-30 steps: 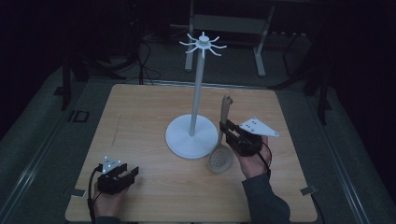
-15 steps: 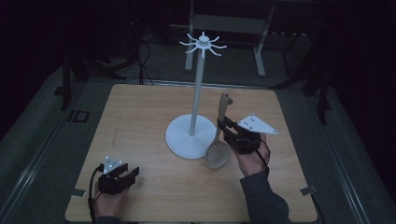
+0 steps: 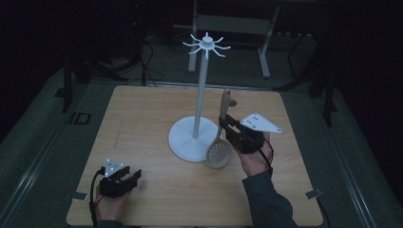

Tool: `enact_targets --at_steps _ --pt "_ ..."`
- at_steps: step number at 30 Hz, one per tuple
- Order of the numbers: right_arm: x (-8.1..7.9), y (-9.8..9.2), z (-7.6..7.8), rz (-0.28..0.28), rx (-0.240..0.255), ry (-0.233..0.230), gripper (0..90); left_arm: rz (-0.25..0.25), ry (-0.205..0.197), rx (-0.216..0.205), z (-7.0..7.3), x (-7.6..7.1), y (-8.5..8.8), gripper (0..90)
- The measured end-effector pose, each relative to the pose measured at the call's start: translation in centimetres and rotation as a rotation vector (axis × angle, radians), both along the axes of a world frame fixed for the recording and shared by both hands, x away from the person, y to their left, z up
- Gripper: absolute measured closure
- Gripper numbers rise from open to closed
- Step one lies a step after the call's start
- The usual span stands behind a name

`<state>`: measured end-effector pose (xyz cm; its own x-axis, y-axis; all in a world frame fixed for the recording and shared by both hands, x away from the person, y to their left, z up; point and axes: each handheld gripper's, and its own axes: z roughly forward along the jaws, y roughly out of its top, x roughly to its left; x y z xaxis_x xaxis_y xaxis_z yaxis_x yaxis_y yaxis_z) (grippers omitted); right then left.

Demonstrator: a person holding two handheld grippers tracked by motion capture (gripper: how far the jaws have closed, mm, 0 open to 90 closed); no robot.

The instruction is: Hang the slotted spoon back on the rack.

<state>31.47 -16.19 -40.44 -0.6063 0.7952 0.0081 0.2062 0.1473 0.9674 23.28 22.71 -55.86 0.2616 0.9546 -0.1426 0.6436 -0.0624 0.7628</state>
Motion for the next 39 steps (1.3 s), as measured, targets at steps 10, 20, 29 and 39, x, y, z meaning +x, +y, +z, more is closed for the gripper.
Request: enact_targets --at_steps 10,20,29,39 --pt "0.4 0.3 1.5 -0.001 0.014 -0.023 74.3 0.002 -0.002 -0.001 0.0 0.0 0.0 48.5" --pt "0.8 0.6 2.8 -0.003 0.024 -0.037 74.4 0.003 -0.003 -0.003 0.0 0.0 0.1 48.5" --pt "1.3 0.7 3.7 -0.005 0.020 -0.045 74.4 0.004 -0.004 -0.004 0.1 0.0 0.1 48.5" --pt "1.5 0.8 4.5 -0.009 0.019 -0.060 74.3 0.007 -0.005 -0.007 0.1 0.0 0.2 48.5"
